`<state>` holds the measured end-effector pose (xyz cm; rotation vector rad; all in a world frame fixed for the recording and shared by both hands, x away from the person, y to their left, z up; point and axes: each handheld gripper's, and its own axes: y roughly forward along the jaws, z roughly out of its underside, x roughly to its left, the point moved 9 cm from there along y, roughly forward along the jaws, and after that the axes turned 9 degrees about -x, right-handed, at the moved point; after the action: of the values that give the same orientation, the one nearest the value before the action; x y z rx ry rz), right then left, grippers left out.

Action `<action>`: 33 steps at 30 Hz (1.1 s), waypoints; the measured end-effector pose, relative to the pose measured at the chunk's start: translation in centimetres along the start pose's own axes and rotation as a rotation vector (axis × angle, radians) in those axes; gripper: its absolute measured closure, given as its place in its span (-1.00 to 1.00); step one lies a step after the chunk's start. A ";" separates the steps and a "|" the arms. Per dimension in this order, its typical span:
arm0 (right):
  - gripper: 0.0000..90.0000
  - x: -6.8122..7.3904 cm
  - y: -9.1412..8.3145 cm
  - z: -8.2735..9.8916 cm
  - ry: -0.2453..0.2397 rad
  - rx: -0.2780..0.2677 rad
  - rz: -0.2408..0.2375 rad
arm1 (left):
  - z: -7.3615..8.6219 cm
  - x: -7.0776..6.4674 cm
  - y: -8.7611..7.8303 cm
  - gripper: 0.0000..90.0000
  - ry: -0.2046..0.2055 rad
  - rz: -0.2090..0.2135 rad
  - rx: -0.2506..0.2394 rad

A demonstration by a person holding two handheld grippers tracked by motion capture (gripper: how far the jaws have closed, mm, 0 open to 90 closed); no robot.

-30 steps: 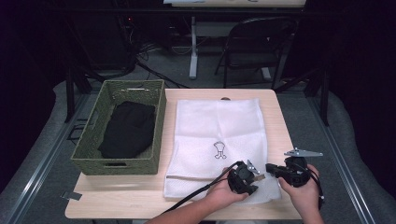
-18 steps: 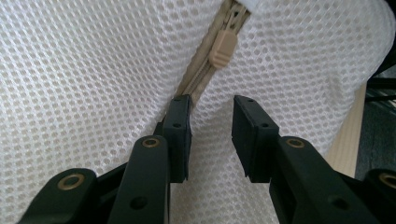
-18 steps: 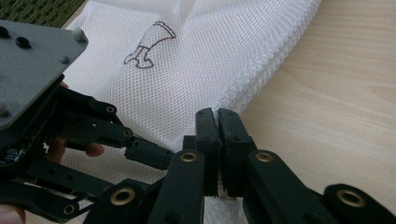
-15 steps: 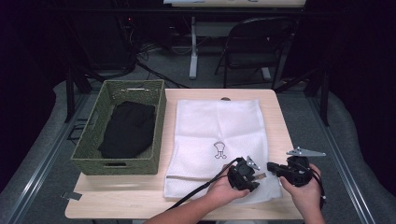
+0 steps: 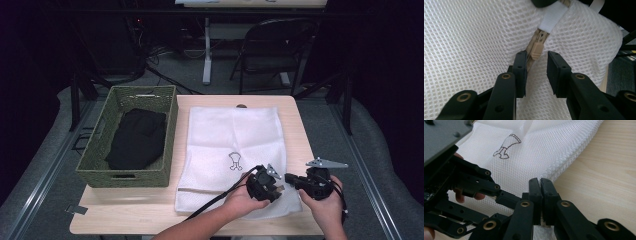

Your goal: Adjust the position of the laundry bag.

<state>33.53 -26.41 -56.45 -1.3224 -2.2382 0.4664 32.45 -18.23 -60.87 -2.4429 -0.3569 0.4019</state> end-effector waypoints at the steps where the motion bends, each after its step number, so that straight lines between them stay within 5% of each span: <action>1: 0.95 0.0 0.0 0.1 0.004 0.005 0.000 | -0.1 0.0 0.0 0.56 0.000 0.001 -0.005; 15: 0.95 -0.1 0.0 0.1 0.008 -0.001 -0.002 | -0.8 -1.0 -0.7 0.57 -0.036 0.053 -0.058; 33: 0.95 0.1 0.0 0.0 0.006 -0.008 -0.007 | -0.5 -1.0 -0.2 0.67 -0.049 0.020 -0.053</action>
<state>33.50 -26.27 -56.43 -1.3180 -2.2419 0.4505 31.71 -18.71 -60.21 -2.4933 -0.3692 0.4674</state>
